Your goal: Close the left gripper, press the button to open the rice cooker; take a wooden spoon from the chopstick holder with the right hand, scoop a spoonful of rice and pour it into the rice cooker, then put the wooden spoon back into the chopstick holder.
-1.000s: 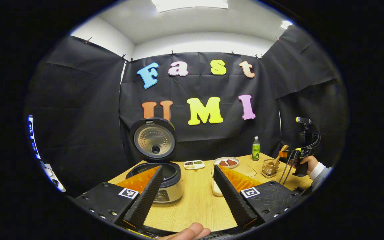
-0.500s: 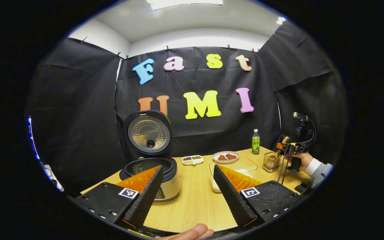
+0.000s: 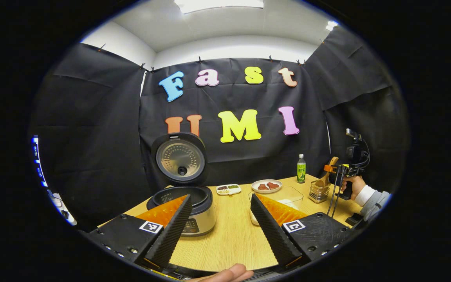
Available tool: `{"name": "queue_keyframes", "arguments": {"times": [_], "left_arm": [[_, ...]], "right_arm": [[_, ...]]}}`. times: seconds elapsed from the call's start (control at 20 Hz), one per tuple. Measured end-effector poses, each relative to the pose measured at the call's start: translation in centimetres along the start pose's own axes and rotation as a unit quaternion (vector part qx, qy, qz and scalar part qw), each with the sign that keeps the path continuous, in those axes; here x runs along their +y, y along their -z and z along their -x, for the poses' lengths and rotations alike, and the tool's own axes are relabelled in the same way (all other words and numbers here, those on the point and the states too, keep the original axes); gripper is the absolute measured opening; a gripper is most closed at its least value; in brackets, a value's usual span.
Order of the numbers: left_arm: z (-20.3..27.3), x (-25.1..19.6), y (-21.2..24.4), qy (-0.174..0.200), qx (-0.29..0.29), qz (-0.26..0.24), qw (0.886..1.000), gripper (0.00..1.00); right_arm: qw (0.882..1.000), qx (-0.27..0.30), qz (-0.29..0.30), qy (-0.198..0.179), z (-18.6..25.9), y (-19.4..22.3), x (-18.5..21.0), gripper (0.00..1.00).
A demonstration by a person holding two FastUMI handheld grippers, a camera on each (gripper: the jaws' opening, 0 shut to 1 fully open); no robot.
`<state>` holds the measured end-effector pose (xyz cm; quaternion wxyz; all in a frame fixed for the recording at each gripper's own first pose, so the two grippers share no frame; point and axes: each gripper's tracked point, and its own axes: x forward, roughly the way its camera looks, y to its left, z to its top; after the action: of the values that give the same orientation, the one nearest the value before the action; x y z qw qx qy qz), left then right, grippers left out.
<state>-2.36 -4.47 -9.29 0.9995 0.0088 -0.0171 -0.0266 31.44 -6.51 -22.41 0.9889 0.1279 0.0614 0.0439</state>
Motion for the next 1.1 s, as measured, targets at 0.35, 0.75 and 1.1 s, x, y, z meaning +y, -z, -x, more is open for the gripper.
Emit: {"name": "queue_keyframes", "arguments": {"times": [0.35,0.75,1.1], "left_arm": [[0.9,1.7,0.8,-0.009,0.005,-0.001,1.000,0.96],[2.4,3.3,-1.1,-0.015,-0.009,0.006,1.000,0.96],[4.0,1.9,-2.5,0.012,-0.034,0.001,0.999,0.96]], "right_arm": [[0.996,-0.046,0.075,-0.002,2.7,-5.9,5.0,0.13],[0.995,-0.035,0.082,-0.040,3.9,-6.4,12.4,0.13],[0.992,0.000,0.098,-0.083,3.6,-2.8,19.8,0.13]]}}
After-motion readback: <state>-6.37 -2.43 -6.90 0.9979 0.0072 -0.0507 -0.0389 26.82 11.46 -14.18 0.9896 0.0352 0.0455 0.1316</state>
